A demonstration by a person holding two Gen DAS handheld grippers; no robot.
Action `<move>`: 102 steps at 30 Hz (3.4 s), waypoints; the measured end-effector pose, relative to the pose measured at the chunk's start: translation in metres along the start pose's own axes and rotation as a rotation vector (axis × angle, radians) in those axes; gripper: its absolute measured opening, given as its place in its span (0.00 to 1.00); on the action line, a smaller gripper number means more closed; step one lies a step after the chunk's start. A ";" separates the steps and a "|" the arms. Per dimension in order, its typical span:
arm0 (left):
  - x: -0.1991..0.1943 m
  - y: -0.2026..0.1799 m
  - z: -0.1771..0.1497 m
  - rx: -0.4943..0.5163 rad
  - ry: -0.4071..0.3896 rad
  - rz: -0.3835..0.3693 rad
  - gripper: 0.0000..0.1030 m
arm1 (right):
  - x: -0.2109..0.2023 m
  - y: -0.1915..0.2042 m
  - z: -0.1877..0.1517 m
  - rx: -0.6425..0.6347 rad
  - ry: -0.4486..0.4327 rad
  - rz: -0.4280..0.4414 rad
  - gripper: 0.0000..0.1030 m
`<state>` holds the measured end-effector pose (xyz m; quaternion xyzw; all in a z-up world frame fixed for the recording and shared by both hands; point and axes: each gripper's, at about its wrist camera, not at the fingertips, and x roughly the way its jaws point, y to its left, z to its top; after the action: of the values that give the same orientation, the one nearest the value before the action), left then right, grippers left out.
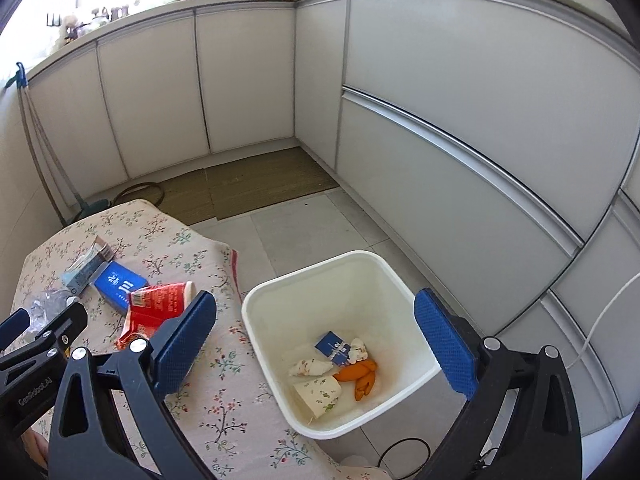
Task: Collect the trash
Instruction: 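Move both tools back over the table toward the crumpled paper and wrapper, then grasp the crumpled white paper with the left tool while the right tool grasps the yellow wrapper, then carry the yellow wrapper to the bin with the right tool and release it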
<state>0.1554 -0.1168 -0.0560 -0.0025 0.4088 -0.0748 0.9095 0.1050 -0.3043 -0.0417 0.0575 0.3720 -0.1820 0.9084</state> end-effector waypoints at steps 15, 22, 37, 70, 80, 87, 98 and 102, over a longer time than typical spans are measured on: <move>0.023 0.140 -0.018 -0.194 0.097 0.145 0.93 | -0.002 0.128 -0.017 -0.180 0.020 0.116 0.94; 0.060 0.197 -0.011 -0.277 0.147 0.181 0.93 | 0.005 0.173 -0.030 -0.219 0.070 0.179 0.94; 0.123 0.246 -0.016 -0.369 0.259 0.055 0.68 | 0.043 0.221 -0.051 -0.216 0.266 0.308 0.93; -0.073 0.300 -0.003 -0.520 -0.048 0.106 0.68 | 0.071 0.375 -0.129 -0.321 0.428 0.441 0.38; -0.070 0.308 -0.005 -0.534 -0.034 0.079 0.68 | 0.053 0.355 -0.111 -0.292 0.428 0.559 0.17; -0.072 0.308 -0.005 -0.517 -0.044 0.068 0.68 | 0.025 0.336 -0.088 -0.277 0.350 0.588 0.17; -0.067 0.281 0.000 -0.456 -0.051 0.038 0.68 | 0.001 0.292 -0.048 -0.229 0.202 0.569 0.17; -0.064 0.265 0.003 -0.431 -0.060 0.024 0.68 | -0.001 0.270 -0.037 -0.202 0.168 0.550 0.17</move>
<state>0.1513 0.1544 -0.0236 -0.1944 0.3880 0.0254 0.9006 0.1805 -0.0449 -0.0756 0.0804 0.4323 0.1141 0.8909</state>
